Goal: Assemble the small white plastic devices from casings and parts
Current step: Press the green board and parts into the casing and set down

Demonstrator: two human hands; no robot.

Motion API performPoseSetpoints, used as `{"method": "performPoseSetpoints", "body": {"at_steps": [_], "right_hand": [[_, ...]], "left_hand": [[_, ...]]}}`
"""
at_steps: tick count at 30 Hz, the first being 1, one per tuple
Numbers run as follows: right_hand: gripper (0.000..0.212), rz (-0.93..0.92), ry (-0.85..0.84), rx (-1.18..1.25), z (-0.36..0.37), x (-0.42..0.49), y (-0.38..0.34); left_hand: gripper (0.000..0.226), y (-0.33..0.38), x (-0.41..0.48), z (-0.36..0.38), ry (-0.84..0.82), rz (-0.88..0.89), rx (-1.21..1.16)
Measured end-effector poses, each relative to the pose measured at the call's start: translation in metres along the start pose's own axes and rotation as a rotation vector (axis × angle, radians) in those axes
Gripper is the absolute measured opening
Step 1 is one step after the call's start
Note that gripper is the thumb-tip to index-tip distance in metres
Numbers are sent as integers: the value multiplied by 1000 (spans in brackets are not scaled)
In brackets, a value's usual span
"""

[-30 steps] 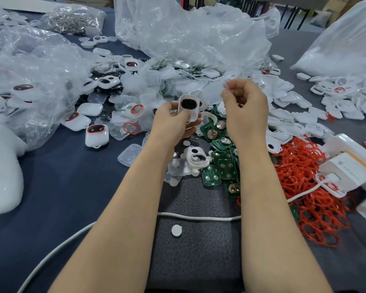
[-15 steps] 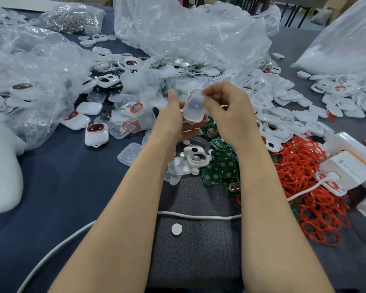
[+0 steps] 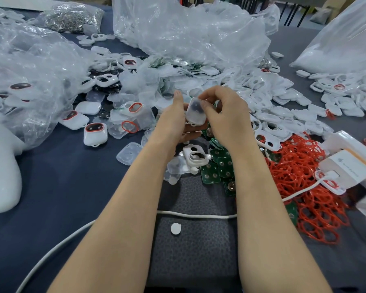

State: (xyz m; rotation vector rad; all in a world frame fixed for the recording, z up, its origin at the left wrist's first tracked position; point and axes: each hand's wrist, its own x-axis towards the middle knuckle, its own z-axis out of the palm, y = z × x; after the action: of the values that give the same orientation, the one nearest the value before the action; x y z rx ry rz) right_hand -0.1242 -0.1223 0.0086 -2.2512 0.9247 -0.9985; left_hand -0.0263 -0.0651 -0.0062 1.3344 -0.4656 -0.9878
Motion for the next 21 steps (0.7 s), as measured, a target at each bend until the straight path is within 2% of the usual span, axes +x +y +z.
{"method": "performPoseSetpoints", "body": {"at_steps": [3,11,17,21], "right_hand": [[11,7,18,-35,1,1,1],[6,-1,43,-58,5,1,4],[12,25,90,-100,8,1,6],[16,74,93,-22,8,2,7]], "left_hand": [[45,0,0,0,-12,-5,17],[5,-6,-2,-4,-81,129,157],[14,-6,-4,-6,-92,156,191],[14,-6,-5,-5,-90,159,175]]}}
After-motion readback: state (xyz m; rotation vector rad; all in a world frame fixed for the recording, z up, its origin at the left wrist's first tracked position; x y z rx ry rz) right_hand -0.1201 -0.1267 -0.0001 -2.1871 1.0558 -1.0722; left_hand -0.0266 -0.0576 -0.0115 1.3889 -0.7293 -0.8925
